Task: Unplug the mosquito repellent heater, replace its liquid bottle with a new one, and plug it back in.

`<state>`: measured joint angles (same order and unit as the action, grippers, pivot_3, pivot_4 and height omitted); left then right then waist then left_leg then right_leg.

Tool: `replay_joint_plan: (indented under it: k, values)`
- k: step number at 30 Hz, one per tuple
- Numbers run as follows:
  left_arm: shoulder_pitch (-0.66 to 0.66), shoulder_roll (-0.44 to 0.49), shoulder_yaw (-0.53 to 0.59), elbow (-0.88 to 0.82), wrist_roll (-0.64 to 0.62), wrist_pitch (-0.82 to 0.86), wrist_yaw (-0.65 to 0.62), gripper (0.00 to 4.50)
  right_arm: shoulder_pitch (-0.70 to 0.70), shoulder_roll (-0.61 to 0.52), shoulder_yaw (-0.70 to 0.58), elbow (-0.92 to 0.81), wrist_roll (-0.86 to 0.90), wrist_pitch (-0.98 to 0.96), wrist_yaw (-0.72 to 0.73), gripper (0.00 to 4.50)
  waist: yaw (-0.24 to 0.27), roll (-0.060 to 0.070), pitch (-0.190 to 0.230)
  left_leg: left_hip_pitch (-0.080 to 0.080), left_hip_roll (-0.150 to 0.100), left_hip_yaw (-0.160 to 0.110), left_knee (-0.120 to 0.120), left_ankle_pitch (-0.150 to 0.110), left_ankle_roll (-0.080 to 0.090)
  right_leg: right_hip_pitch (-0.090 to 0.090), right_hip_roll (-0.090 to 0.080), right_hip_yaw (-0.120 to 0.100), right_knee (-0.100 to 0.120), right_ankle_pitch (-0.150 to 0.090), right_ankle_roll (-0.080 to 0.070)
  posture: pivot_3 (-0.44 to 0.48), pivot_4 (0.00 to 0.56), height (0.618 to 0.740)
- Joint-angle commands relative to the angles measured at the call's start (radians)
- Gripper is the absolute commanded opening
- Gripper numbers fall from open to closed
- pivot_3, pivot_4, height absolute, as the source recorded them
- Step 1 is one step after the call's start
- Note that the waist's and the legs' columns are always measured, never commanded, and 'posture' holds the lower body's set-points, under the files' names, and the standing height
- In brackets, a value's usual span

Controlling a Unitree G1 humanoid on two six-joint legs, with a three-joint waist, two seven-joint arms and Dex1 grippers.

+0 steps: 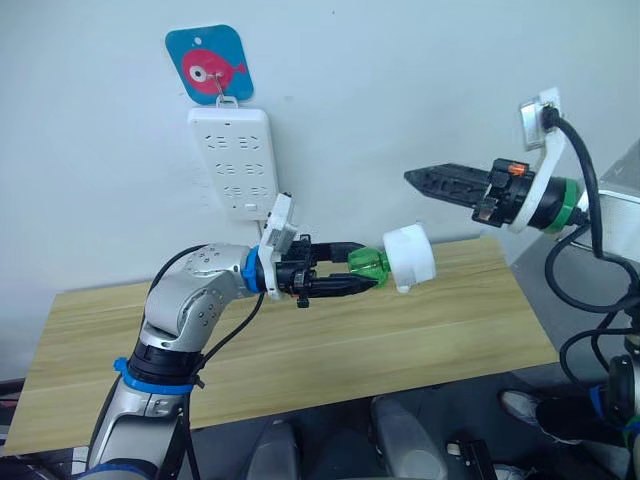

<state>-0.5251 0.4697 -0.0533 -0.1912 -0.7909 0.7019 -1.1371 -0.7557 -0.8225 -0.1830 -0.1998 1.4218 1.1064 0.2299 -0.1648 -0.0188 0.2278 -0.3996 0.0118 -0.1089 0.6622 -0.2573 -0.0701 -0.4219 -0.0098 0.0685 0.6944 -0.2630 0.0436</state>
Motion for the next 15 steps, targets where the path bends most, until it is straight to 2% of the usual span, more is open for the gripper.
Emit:
replay_joint_plan:
  k: [1, 3, 8, 13, 15]
  values:
    - [-0.034, 0.006, 0.073, -0.009, -0.139, 0.111, 0.016, 2.25, 0.023, -0.07, 0.01, -0.065, -0.184, -0.091, 0.154, 4.15, 0.0, 0.0, 0.0, 0.0, 0.0, 0.0, 0.0, 0.0, 0.0, 0.0, 0.0, 0.0, 0.0, 0.0, 0.0, -0.218, 0.129, 0.72]
    - [-0.038, 0.011, 0.085, 0.008, -0.161, 0.139, 0.018, 2.25, 0.046, -0.116, 0.043, -0.078, -0.283, -0.13, 0.249, 3.58, -0.001, 0.001, -0.001, 0.0, 0.0, 0.0, 0.0, 0.0, 0.0, 0.0, 0.0, 0.0, 0.0, 0.0, 0.0, -0.221, 0.129, 0.72]
    - [-0.048, 0.001, 0.116, 0.013, -0.217, 0.191, 0.045, 2.25, 0.129, -0.22, 0.129, -0.111, -0.459, -0.188, 0.465, 1.8, -0.001, 0.004, -0.006, 0.0, 0.0, 0.001, 0.0, 0.0, 0.0, 0.0, 0.0, 0.0, -0.001, 0.0, 0.0, -0.233, 0.131, 0.72]
    - [-0.049, 0.005, 0.118, 0.009, -0.236, 0.215, 0.05, 2.25, 0.129, -0.165, 0.163, -0.171, -0.451, -0.153, 0.522, 0.02, -0.009, 0.006, -0.007, 0.001, 0.0, 0.002, 0.0, 0.0, 0.0, 0.0, 0.0, 0.001, 0.0, 0.0, 0.0, -0.236, 0.132, 0.72]
    - [-0.051, 0.007, 0.118, 0.011, -0.238, 0.218, 0.051, 2.25, 0.128, -0.139, 0.17, -0.187, -0.449, -0.137, 0.525, 0.0, -0.011, 0.006, -0.008, 0.001, 0.0, 0.002, 0.0, 0.0, 0.0, 0.0, 0.0, 0.001, 0.001, 0.0, 0.0, -0.24, 0.135, 0.72]
